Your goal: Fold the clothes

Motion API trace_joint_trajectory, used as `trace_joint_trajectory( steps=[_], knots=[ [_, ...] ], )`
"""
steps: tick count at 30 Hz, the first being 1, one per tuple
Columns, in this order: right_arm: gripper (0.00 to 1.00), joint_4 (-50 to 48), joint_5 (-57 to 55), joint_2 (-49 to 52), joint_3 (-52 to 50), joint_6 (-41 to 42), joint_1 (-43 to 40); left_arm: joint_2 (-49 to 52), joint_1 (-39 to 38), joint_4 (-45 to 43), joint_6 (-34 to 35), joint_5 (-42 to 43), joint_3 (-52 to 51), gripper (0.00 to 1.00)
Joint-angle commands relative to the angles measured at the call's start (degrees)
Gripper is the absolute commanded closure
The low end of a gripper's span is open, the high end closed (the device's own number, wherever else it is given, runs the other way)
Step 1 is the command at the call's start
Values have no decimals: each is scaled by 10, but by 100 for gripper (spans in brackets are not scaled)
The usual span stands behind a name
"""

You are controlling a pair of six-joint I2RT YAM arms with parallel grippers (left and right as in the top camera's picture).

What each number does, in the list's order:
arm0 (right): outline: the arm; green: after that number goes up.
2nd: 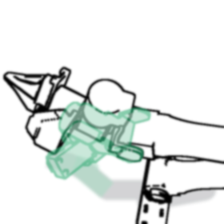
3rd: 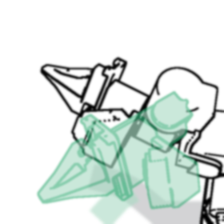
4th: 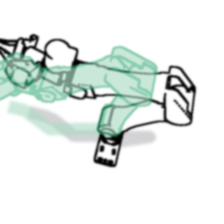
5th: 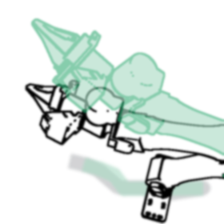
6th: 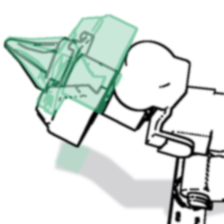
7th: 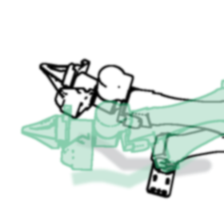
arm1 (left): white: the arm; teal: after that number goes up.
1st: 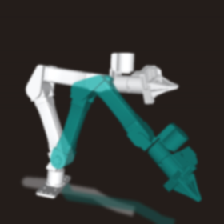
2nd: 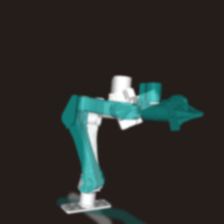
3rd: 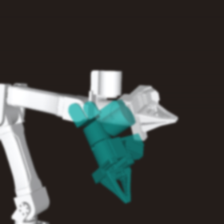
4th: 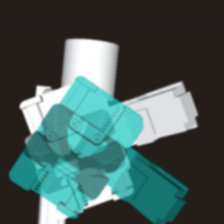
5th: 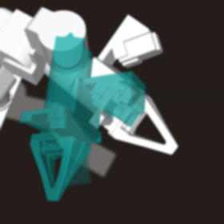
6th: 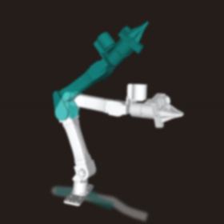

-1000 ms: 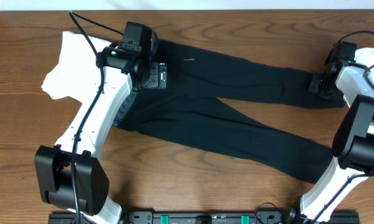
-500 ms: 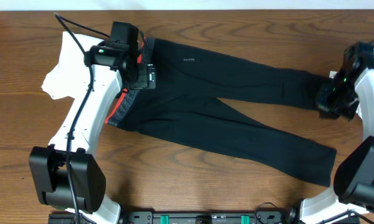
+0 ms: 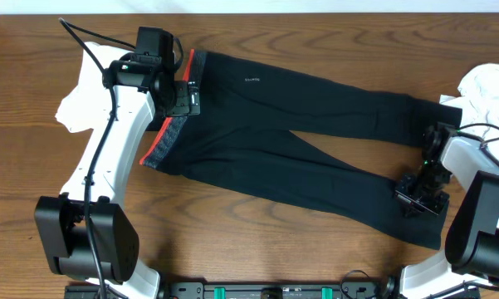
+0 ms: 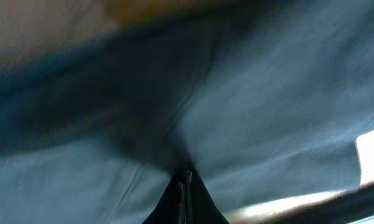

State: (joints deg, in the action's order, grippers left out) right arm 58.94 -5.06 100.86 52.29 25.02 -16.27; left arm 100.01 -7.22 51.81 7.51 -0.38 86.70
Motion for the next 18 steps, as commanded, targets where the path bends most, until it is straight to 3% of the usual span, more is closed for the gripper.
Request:
trace_joint_trajectory(
  steps=[1,8,13,18],
  knots=[
    [99,-28,-39,-1,-21,29,1,0,2,0,3,-2,6,2],
    [99,-116,-103,1,-46,24,-5,0,2,0,3,-2,6,2],
    [99,-197,-98,1,-40,18,-7,0,2,0,3,-2,6,2],
    [97,-259,-50,1,-40,-41,-7,0,2,4,3,-2,6,2]
  ],
)
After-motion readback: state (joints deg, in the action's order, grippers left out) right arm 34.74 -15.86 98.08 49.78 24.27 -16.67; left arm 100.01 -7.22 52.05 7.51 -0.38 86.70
